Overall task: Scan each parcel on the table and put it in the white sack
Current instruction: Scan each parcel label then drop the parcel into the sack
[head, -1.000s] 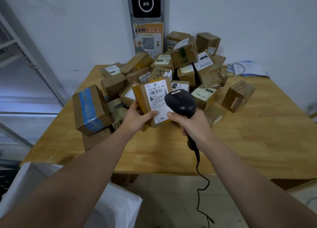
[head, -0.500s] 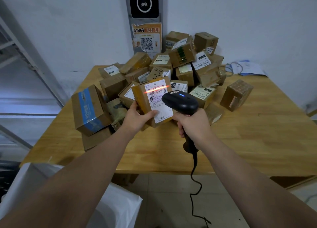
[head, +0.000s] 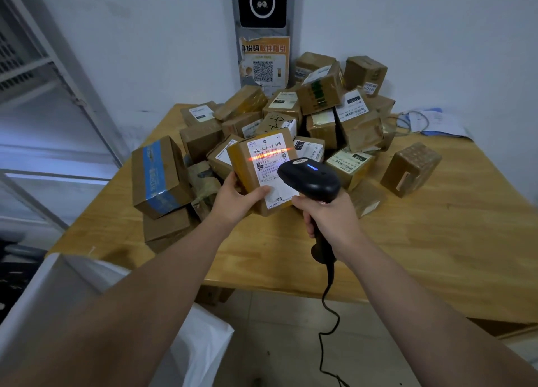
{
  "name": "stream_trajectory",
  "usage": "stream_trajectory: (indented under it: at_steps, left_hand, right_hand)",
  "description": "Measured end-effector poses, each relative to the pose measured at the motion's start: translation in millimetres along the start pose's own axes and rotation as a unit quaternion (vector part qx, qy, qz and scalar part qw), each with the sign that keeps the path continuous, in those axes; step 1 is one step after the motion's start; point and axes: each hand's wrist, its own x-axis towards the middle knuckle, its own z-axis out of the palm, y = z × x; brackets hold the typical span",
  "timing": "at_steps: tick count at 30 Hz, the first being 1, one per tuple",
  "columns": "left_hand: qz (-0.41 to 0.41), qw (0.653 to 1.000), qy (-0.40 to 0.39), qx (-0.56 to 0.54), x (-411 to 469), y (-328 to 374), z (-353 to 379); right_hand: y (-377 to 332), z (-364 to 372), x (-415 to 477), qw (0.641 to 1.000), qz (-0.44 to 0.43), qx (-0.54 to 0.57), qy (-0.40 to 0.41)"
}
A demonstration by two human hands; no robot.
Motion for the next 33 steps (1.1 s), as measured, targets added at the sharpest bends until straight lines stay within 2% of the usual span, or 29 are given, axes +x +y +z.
stream_trajectory:
  at_steps: [6,10,14,20,25,28,31,33]
  left_hand:
    - [-0.041,0.996,0.061,-0.054,-36,-18,5]
    - [-0.073,0.987,0.127,-0.063,-79,-47,-9]
    - [-0.100,0.974,0.193,-0.069,-132,-75,-42]
    - [-0.121,0.959,0.256,-0.021,-203,-115,-110]
    - [-0.200,0.946,0.256,0.011,-236,-183,-168]
    - [-0.274,0.930,0.230,0.084,-232,-237,-194]
    - [-0.362,0.894,0.195,0.176,-217,-290,-207]
    - [-0.396,0.867,0.163,0.255,-209,-324,-211]
  right_hand:
    - [16,-15,-5,0.996,-0.025,0.052,-0.070]
    - [41,-4,-13,0.990,0.023,0.088,-0.103]
    - [71,31,-30,0.986,0.055,0.046,-0.148]
    - [122,84,-76,0.981,0.090,-0.029,-0.168]
    - [181,146,-110,0.969,0.133,-0.108,-0.175]
    - [228,188,-122,0.959,0.160,-0.200,-0.119]
    - [259,218,-122,0.951,0.168,-0.256,-0.046]
    - [275,230,-118,0.950,0.164,-0.265,-0.027]
